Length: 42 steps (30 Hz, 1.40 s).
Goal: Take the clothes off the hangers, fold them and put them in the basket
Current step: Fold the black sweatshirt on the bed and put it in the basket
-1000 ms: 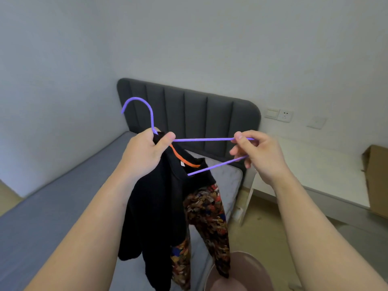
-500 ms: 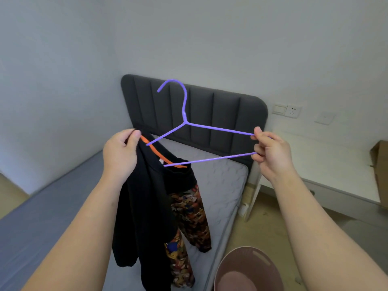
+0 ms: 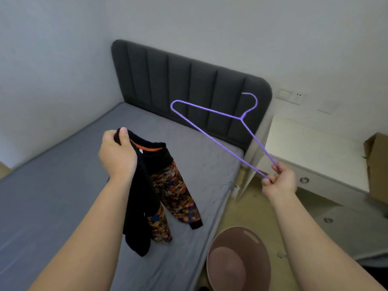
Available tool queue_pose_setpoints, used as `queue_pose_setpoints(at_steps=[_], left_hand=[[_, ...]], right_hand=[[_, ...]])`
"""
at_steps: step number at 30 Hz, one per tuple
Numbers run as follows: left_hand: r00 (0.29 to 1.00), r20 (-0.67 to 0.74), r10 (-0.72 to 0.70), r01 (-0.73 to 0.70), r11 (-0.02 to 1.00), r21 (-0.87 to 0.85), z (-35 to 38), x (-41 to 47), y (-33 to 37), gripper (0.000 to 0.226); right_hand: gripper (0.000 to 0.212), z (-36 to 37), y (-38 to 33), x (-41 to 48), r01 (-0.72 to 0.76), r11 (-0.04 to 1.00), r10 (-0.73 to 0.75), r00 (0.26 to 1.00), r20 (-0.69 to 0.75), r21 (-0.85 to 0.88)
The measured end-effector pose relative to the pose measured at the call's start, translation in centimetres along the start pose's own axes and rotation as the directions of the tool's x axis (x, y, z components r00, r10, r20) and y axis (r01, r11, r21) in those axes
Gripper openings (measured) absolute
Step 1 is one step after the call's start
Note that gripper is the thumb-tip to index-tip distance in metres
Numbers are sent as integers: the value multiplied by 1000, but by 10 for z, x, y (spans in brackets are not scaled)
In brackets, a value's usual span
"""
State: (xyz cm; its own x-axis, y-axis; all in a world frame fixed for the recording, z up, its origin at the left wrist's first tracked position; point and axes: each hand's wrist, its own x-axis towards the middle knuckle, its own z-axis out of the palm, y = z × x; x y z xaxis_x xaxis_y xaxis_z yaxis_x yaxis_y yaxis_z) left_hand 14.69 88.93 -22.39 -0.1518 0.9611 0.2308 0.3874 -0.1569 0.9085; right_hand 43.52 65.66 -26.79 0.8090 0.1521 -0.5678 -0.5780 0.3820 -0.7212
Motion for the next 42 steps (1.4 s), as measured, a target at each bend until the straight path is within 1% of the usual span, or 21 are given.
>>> queue_pose_setpoints(at_steps=[2,7,10,15,17,20,22,24,25,26,27,28,29,30,32,33,34,35,37,38,42], left_hand=[[998,61,-6,3,999,48,9,-2,-7,32],[954,294,-51,-1,984,176,57,-6,-30,28],[928,325,-180,92,958,271,84,4,-61,33],[871,364,-330,185,906,380,128,26,-111,45],[853,382,-354,193,896,400,149,32,-128,50],[824,426,-374,205,897,390,171,31,-140,51],[788,466,-402,225,893,389,187,28,-146,50],[756,495,-429,240,885,400,201,24,-153,46],[744,501,-443,249,879,407,208,22,-158,44],[731,507,-457,258,873,414,213,20,-162,43],[721,509,-470,266,866,422,218,19,-166,42],[714,510,-479,276,863,424,221,18,-169,42],[707,511,-489,285,858,427,224,17,-171,42],[700,514,-496,290,855,430,226,16,-172,42],[687,522,-505,292,850,438,228,15,-170,41],[684,526,-506,288,849,443,228,14,-167,40],[680,531,-506,284,849,445,227,13,-165,38],[670,542,-507,279,849,449,226,12,-160,36],[641,578,-505,251,849,464,221,11,-150,32],[621,602,-503,228,850,475,218,10,-146,30],[556,686,-470,168,872,461,188,8,-125,23]], right_hand=[[22,0,19,17,-43,998,45,997,-59,35],[35,17,85,58,-151,987,147,986,-77,-47],[32,26,143,99,-250,942,218,963,-157,-224],[12,18,235,182,-436,837,383,898,-216,-330],[17,22,272,218,-479,850,419,867,-270,-218],[25,38,299,256,-511,840,462,850,-253,-182],[28,51,310,275,-474,817,394,875,-283,-329],[28,53,332,305,-457,810,400,889,-225,-366],[34,48,347,327,-458,740,407,888,-215,-492],[58,29,376,370,-382,650,404,906,-127,-657],[82,23,380,374,-291,508,416,907,-64,-811],[95,20,385,375,-317,401,496,864,-88,-859],[93,12,386,374,-359,333,530,836,-142,-872],[88,7,388,370,-364,215,515,831,-211,-906],[69,3,386,364,-253,45,471,859,-202,-967],[57,26,362,320,-185,-22,474,863,-173,-982],[51,38,355,300,-117,-36,476,871,-120,-992],[51,46,347,282,-47,15,489,871,-34,-999],[63,59,339,264,129,98,456,875,159,-987],[69,66,338,261,222,102,441,863,245,-970],[89,109,322,232,527,130,416,740,528,-840]])
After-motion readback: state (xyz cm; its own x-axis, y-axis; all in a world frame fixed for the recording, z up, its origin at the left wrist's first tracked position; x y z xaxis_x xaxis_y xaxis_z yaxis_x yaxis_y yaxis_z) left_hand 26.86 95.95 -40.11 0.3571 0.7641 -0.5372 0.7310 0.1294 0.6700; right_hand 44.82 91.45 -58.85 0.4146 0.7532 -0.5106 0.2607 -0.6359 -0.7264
